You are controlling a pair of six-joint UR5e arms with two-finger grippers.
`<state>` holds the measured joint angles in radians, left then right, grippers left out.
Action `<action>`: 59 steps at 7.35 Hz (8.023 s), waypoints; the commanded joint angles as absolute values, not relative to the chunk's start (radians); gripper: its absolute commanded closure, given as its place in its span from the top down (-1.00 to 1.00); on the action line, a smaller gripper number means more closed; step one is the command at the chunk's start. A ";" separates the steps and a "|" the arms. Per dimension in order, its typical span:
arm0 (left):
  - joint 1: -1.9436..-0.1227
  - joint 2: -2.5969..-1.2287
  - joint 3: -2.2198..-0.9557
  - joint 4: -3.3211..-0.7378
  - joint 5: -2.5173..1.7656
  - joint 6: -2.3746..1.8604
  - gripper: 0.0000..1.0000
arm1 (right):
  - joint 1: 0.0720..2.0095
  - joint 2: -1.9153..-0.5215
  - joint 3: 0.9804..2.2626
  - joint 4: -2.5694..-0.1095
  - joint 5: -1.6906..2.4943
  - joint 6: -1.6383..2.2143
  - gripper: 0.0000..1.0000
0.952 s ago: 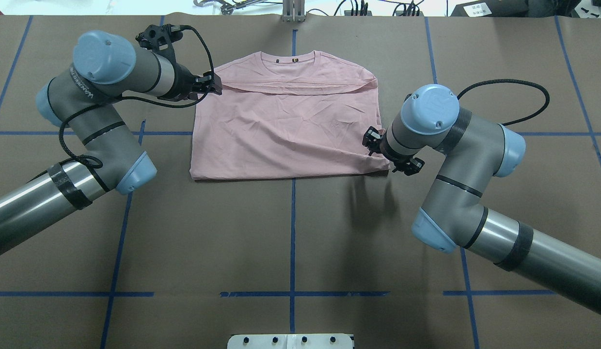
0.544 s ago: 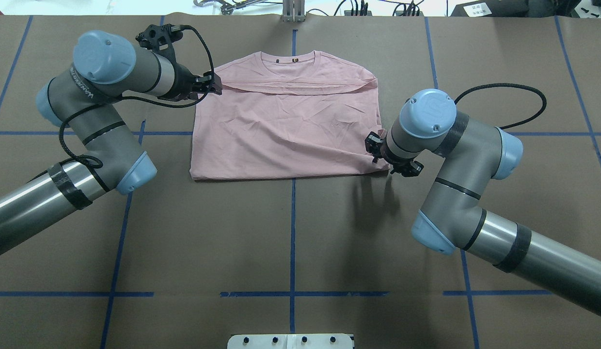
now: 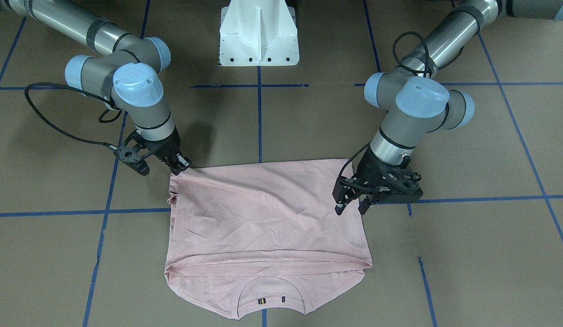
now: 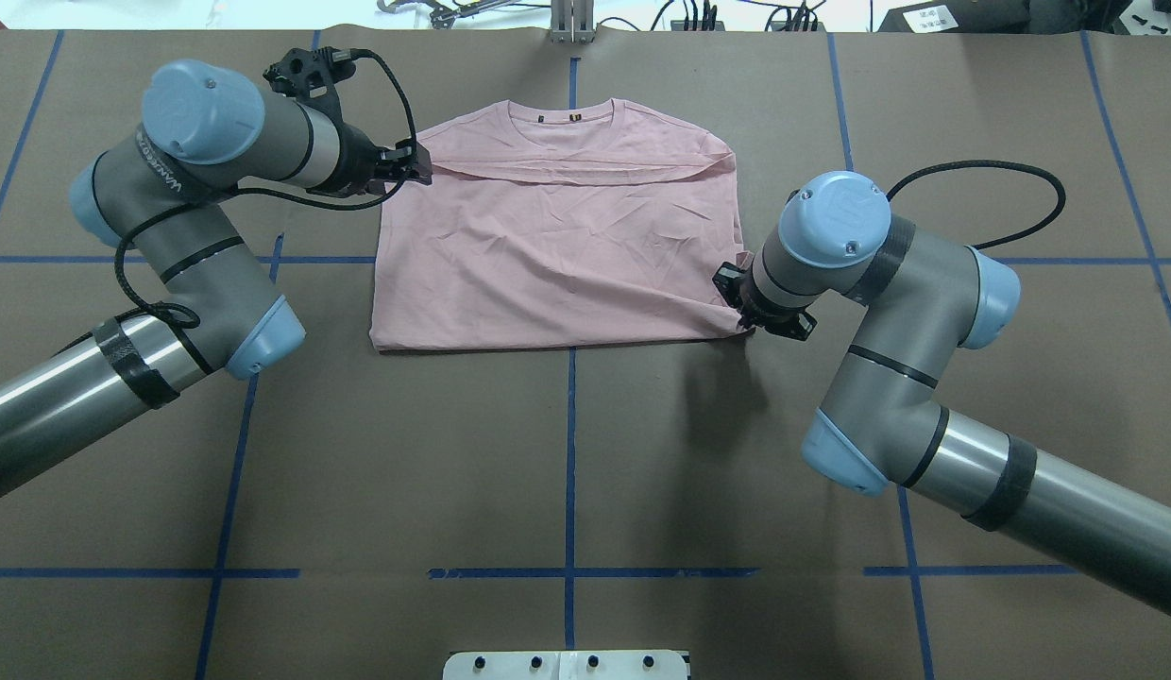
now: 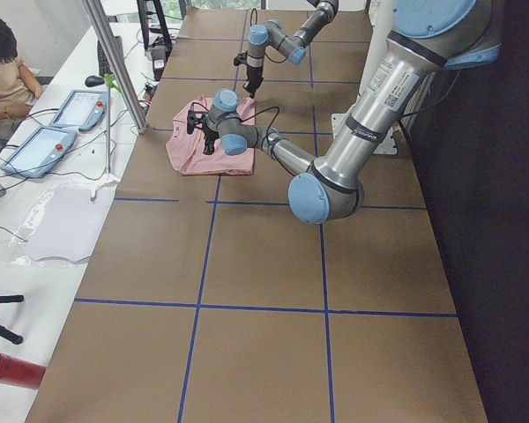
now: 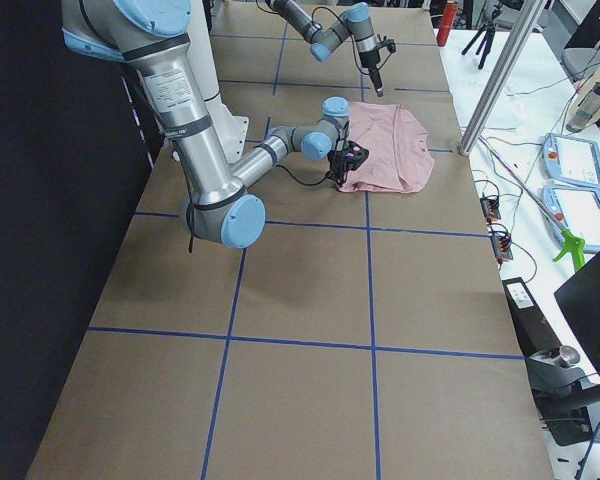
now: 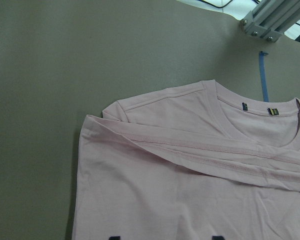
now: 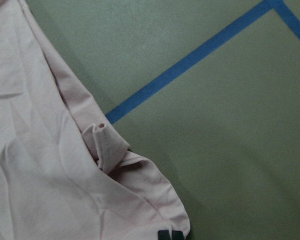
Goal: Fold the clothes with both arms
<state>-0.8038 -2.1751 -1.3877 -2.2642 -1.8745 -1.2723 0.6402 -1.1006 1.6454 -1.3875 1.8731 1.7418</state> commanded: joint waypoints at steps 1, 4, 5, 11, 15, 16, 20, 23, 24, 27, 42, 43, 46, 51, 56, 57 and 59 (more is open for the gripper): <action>-0.805 -2.174 -1.410 -2.264 -1.876 -1.275 0.37 | 0.611 -1.239 1.867 -1.397 1.888 1.741 -1.00; -0.805 -2.172 -1.423 -2.263 -1.876 -1.278 0.37 | 0.397 -1.521 2.217 -1.399 1.931 1.772 -1.00; -0.805 -2.171 -1.443 -2.261 -1.878 -1.284 0.37 | 0.327 -1.531 2.261 -1.401 2.013 1.887 -1.00; -0.700 -2.006 -1.829 -2.055 -1.891 -1.419 0.40 | 0.410 -1.531 2.244 -1.394 2.014 1.948 1.00; -0.591 -1.991 -1.890 -1.977 -1.905 -1.506 0.40 | 0.606 -1.509 2.227 -1.393 2.014 1.885 1.00; -0.569 -1.985 -1.859 -1.988 -1.901 -1.508 0.40 | 0.623 -1.509 2.226 -1.393 2.014 1.885 1.00; -0.505 -1.980 -1.827 -1.965 -1.881 -1.537 0.42 | 0.686 -1.500 2.184 -1.393 1.981 1.761 1.00; -0.445 -1.988 -1.803 -1.902 -1.818 -1.571 0.42 | 0.687 -1.471 2.155 -1.391 1.931 1.759 1.00; -0.443 -1.991 -1.780 -1.904 -1.807 -1.571 0.41 | 0.687 -1.470 2.149 -1.393 1.930 1.759 1.00; -0.439 -1.991 -1.747 -1.904 -1.789 -1.566 0.32 | 0.686 -1.462 2.140 -1.391 1.916 1.759 1.00; -0.599 -2.162 -1.551 -1.934 -1.664 -1.407 -1.00 | 0.687 -1.459 2.123 -1.388 1.782 1.773 1.00; -0.645 -2.257 -1.399 -2.013 -1.664 -1.398 -1.00 | 0.683 -1.459 2.122 -1.388 1.763 1.775 1.00; -0.764 -2.409 -1.048 -2.224 -1.663 -1.301 -1.00 | 0.678 -1.457 2.128 -1.388 1.749 1.782 1.00; -0.787 -2.218 -1.299 -2.353 -1.831 -1.301 0.33 | 0.483 -1.350 2.111 -1.397 1.685 1.786 1.00; -0.779 -2.149 -1.370 -2.353 -1.839 -1.324 0.33 | 0.153 -1.228 1.949 -1.404 1.416 2.041 0.77; -0.779 -2.149 -1.371 -2.353 -1.839 -1.324 0.33 | 0.178 -1.217 1.938 -1.402 1.416 2.055 0.69; -0.779 -2.151 -1.373 -2.353 -1.839 -1.325 0.33 | 0.230 -1.212 1.925 -1.423 1.423 2.088 0.62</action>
<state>-0.7794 -2.1499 -1.3716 -2.3531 -1.8393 -1.3242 0.2010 -1.2176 1.9374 -1.4080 1.4184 2.0725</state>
